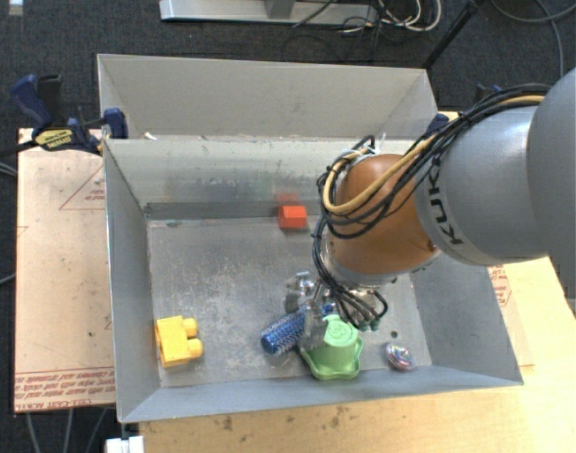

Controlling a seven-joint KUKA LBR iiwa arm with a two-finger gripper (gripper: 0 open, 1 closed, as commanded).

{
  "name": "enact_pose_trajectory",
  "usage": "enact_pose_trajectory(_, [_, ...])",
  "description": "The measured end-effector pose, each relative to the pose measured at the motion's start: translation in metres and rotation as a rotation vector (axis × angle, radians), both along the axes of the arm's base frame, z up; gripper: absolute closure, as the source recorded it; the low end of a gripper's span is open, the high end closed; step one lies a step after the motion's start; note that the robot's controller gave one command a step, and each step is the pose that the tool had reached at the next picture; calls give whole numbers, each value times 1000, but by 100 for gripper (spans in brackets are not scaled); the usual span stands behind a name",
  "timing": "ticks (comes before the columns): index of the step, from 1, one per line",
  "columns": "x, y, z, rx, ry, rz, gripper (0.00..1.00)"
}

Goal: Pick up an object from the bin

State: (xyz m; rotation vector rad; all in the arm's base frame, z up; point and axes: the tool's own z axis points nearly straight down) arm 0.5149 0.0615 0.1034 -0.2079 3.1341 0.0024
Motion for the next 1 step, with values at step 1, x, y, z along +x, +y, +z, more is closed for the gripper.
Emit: enact_pose_trajectory(1, [-6,8,138,0,-9,13,100])
